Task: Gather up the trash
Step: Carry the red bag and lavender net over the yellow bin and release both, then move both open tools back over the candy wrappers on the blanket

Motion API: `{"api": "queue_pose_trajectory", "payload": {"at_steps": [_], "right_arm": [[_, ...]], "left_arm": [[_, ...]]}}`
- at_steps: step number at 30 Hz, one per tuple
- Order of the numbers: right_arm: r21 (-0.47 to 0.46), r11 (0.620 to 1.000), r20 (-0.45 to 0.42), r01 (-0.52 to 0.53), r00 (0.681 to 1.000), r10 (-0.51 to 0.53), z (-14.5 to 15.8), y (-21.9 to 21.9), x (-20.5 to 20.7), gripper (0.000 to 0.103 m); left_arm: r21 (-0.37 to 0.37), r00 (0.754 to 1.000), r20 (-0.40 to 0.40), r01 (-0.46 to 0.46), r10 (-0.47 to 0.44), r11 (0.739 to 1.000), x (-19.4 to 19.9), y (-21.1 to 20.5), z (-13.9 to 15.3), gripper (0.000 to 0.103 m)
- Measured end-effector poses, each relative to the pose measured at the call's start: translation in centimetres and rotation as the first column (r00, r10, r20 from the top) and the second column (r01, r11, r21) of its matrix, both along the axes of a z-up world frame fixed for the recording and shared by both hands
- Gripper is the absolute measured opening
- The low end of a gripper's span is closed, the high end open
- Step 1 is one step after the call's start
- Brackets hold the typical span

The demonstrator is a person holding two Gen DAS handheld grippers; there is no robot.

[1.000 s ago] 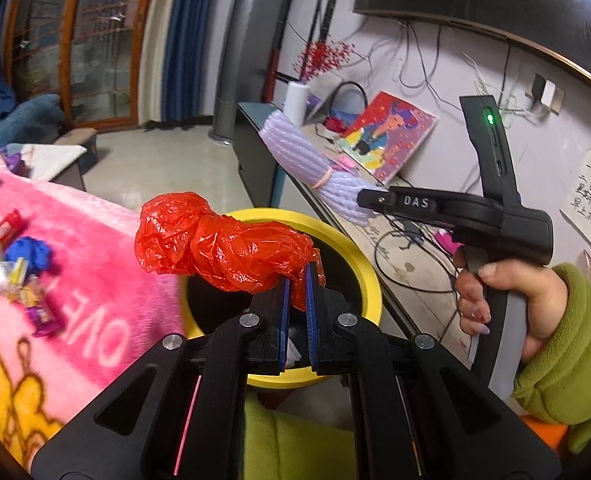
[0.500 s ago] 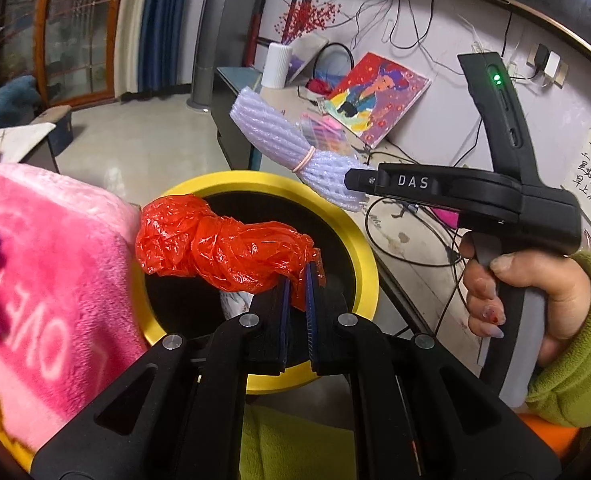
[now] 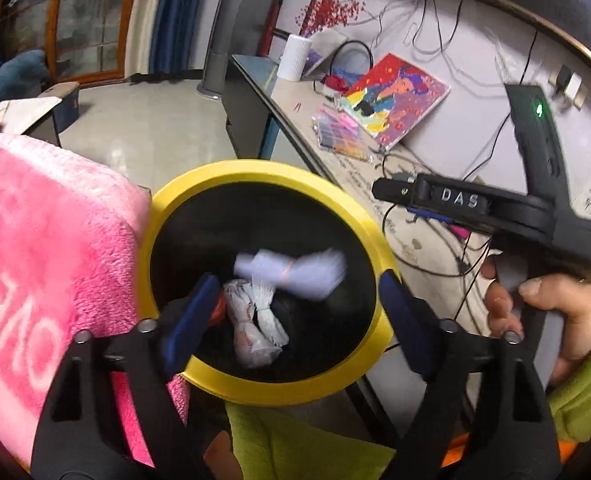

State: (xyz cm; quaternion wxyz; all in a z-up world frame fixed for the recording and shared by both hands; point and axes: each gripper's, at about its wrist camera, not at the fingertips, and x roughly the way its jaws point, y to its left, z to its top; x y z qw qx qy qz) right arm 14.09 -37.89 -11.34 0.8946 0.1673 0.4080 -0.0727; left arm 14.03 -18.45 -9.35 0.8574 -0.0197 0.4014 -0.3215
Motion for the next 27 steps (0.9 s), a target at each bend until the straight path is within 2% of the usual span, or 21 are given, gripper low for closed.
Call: {"api": "queue_pose_trajectory", "payload": {"at_steps": [1,2,6,14,20,27], "right_arm": [[-0.006,1.000,0.004,0.001,1.000,-0.001,0.1,0.0,0.0,0.051],[-0.012,1.000,0.011,0.000,1.000,0.000,0.3,0.1,-0.1,0.052],[-0.036,0.999,0.053,0.001,0.999,0.000,1.3,0.5,-0.4,0.061],[-0.061,0.998,0.104,0.001,0.995,0.005,2.9,1.2,-1.0,0.061],[-0.071,0.997,0.136,-0.032,0.990,0.041,4.0,2.5,-1.5,0.061],[-0.099,0.987,0.211,-0.125,0.967,0.143,6.1,5.8,-2.6,0.062]], "left_arm": [[-0.003,1.000,0.007,-0.010,0.010,1.000,0.0,0.3,0.3,0.088],[-0.007,1.000,0.015,-0.021,0.021,1.000,-0.1,0.6,0.6,0.092],[-0.038,0.998,0.041,-0.045,0.046,0.998,-0.4,1.7,1.7,0.092],[-0.105,0.993,0.066,-0.090,0.097,0.990,-0.8,4.1,3.7,0.092],[-0.150,0.979,0.076,-0.176,0.188,0.973,-0.5,7.6,4.8,0.092],[-0.139,0.950,0.134,-0.263,0.281,0.955,-1.4,10.4,6.2,0.092]]}}
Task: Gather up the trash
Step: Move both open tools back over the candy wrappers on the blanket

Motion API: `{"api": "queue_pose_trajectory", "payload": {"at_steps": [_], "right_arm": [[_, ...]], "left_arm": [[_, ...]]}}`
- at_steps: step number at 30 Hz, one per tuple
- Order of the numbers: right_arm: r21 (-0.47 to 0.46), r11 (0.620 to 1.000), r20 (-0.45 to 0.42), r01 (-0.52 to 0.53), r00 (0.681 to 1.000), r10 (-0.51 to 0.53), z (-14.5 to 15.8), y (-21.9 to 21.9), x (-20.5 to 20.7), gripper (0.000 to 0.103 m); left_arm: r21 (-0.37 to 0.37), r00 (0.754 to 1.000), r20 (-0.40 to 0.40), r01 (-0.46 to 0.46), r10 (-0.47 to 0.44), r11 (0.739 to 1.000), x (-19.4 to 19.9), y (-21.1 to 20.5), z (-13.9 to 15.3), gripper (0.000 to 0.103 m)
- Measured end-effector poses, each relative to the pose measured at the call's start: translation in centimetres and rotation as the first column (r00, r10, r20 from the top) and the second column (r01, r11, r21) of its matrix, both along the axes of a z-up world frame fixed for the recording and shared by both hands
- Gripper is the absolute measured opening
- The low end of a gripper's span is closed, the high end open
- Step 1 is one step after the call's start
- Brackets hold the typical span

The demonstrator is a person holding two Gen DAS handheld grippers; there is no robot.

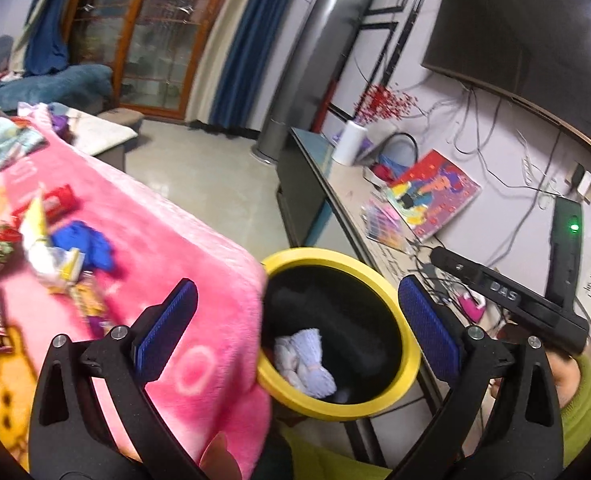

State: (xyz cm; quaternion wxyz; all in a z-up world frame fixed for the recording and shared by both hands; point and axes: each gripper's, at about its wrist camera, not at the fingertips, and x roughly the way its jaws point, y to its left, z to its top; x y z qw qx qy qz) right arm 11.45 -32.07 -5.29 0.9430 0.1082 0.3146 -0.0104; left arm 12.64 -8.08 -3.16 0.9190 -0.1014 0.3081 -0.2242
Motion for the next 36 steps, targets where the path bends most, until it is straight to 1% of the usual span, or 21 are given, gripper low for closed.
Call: {"api": "queue_pose_trajectory", "payload": {"at_steps": [6,15,26,31,36], "right_arm": [[-0.034,0.996,0.046,-0.087,0.995,0.088,1.3,3.2,-0.9,0.063],[-0.081,0.977,0.067,-0.199,0.977,0.205,1.8,7.4,-1.6,0.063],[-0.127,0.935,0.078,-0.332,0.936,0.343,2.2,12.9,-2.1,0.063],[-0.134,0.919,0.074,-0.370,0.921,0.381,2.2,14.8,-1.8,0.066],[-0.133,0.903,0.064,-0.408,0.906,0.419,1.9,16.8,-1.3,0.066]], "left_arm": [[0.026,0.996,0.027,-0.080,0.080,0.996,-0.4,2.4,0.5,0.092],[0.052,0.976,0.068,-0.210,0.206,0.976,-1.2,6.2,1.3,0.092],[0.058,0.953,0.095,-0.295,0.289,0.954,-2.4,9.5,1.8,0.092],[0.053,0.937,0.099,-0.340,0.334,0.939,-2.9,11.5,1.9,0.092],[0.046,0.916,0.086,-0.397,0.393,0.916,-3.2,14.0,1.7,0.092]]}}
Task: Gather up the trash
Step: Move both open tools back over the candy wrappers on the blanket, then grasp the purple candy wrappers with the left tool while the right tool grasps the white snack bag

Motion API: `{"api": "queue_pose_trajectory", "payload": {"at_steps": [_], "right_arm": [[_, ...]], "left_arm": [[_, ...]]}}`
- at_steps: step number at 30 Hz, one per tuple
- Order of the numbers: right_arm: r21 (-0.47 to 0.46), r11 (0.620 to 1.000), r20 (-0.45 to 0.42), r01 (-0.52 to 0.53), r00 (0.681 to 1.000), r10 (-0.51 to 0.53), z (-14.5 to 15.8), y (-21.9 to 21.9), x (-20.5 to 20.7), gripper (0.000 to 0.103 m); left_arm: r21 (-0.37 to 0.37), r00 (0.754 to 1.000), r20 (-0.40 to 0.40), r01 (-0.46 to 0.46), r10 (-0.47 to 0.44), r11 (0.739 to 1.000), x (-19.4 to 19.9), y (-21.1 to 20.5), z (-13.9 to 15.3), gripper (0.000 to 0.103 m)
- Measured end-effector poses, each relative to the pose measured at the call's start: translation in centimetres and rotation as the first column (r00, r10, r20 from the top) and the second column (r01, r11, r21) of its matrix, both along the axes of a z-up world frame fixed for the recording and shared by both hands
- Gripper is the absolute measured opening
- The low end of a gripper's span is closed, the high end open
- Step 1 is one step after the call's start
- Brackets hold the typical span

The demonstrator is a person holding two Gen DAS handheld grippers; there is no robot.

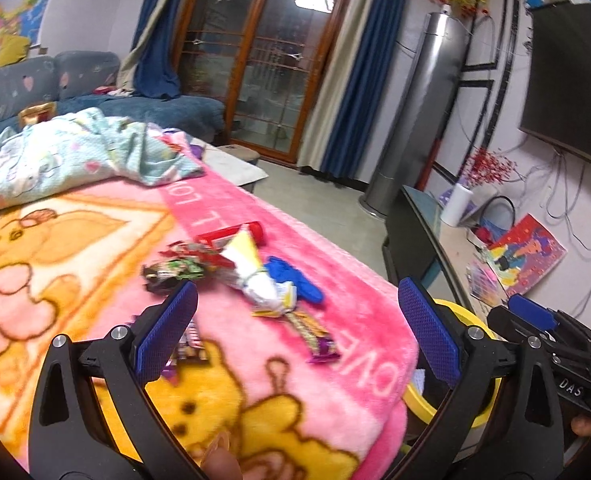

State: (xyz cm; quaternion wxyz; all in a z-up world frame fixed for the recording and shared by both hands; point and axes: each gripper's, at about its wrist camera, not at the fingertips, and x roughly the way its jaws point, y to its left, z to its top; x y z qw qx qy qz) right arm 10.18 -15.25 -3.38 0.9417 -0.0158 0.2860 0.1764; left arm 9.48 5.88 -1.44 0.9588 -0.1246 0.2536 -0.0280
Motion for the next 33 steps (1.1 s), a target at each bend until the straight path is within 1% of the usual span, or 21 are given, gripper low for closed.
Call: {"api": "queue_pose_trajectory", "payload": {"at_steps": [9,15,18,21,25,26,29,30,32,33], "right_arm": [[0.003,0.997,-0.036,-0.071,0.997,0.071,-1.0,4.0,2.0,0.066],[-0.024,0.992,-0.067,-0.124,0.990,0.122,-2.5,7.3,3.5,0.066],[-0.028,0.987,-0.093,-0.158,0.984,0.155,-3.2,8.7,4.3,0.065],[-0.044,0.981,-0.105,-0.190,0.977,0.185,-3.8,10.2,5.2,0.065],[-0.063,0.973,-0.126,-0.222,0.969,0.213,-4.5,11.7,6.5,0.058],[-0.069,0.971,-0.133,-0.229,0.967,0.219,-4.7,12.1,6.9,0.057],[-0.096,0.963,-0.140,-0.251,0.961,0.237,-5.3,13.3,7.9,0.054],[-0.100,0.961,-0.144,-0.256,0.960,0.241,-5.5,13.6,8.1,0.054],[-0.112,0.957,-0.155,-0.267,0.956,0.249,-6.0,14.2,8.7,0.054],[-0.120,0.954,-0.158,-0.274,0.954,0.254,-6.3,14.5,8.9,0.053]], "left_arm": [[-0.023,0.997,-0.023,-0.080,0.079,0.997,-0.5,4.2,-0.7,0.092],[-0.041,0.992,-0.050,-0.119,0.117,0.992,-0.8,6.6,-1.6,0.092],[-0.056,0.988,-0.077,-0.135,0.131,0.989,-0.8,8.0,-2.3,0.092],[-0.067,0.984,-0.109,-0.149,0.141,0.987,-0.8,8.9,-3.1,0.084],[-0.095,0.978,-0.161,-0.149,0.133,0.984,-0.5,9.9,-4.3,0.068],[-0.104,0.976,-0.176,-0.144,0.124,0.984,-0.3,10.0,-4.7,0.061],[-0.138,0.971,-0.216,-0.133,0.102,0.981,0.0,10.2,-5.7,0.049],[-0.143,0.970,-0.225,-0.129,0.095,0.981,0.1,10.2,-6.0,0.046],[-0.155,0.967,-0.239,-0.123,0.084,0.980,0.3,10.1,-6.5,0.038],[-0.164,0.966,-0.248,-0.120,0.077,0.979,0.4,10.1,-6.8,0.036]]}}
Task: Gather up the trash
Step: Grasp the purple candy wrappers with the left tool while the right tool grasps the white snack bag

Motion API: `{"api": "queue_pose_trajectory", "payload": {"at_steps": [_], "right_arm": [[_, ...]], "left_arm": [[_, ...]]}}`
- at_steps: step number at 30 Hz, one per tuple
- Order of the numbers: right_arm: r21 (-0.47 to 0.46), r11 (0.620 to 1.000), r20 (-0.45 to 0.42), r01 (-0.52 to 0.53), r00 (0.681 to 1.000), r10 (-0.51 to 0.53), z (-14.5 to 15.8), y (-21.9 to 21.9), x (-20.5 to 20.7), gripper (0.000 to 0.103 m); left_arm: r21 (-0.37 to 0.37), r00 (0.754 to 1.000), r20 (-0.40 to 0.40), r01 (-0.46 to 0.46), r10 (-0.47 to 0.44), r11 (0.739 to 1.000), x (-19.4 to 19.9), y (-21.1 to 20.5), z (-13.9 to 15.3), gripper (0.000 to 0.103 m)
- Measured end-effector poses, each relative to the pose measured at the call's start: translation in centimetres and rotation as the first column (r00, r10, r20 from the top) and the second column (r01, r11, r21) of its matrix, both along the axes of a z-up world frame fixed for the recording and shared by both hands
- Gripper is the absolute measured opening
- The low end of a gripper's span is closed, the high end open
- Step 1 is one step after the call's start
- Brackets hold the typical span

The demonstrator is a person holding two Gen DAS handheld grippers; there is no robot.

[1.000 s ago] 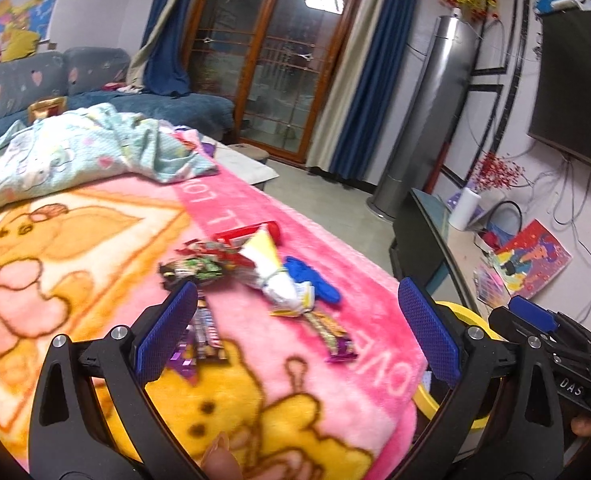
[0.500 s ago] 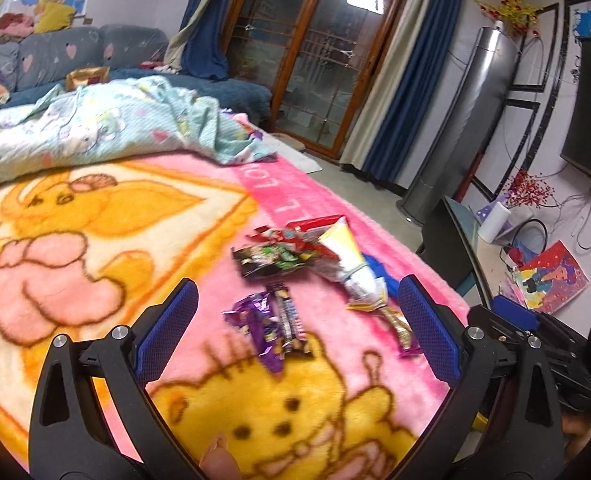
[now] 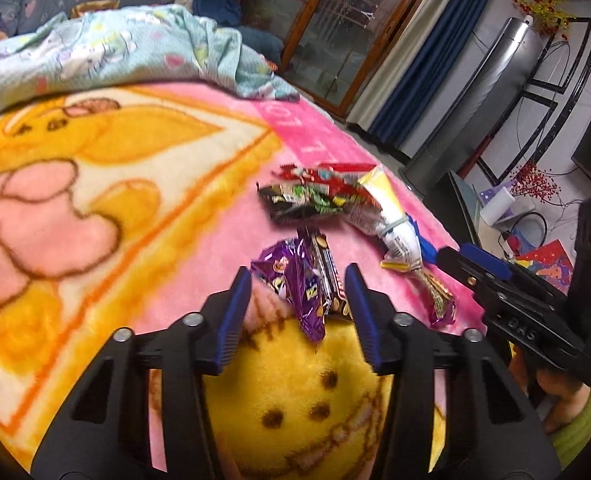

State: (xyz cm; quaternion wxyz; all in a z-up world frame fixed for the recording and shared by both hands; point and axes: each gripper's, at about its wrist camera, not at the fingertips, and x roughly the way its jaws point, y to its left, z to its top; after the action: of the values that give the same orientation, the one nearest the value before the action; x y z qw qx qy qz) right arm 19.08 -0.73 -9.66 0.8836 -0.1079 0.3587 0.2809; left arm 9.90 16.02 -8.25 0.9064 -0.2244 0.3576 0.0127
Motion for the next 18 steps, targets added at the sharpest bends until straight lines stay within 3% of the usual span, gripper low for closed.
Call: {"api": "queue_pose_trajectory", "payload": {"at_steps": [18], "right_arm": [[-0.083,0.996,0.006,-0.019,1.000,0.019,-2.6,3.6,1.9,0.044]], "left_arm": [[-0.061,0.998,-0.059,0.003,-0.007,0.998,1.7,0.3,-1.8,0.017]]}}
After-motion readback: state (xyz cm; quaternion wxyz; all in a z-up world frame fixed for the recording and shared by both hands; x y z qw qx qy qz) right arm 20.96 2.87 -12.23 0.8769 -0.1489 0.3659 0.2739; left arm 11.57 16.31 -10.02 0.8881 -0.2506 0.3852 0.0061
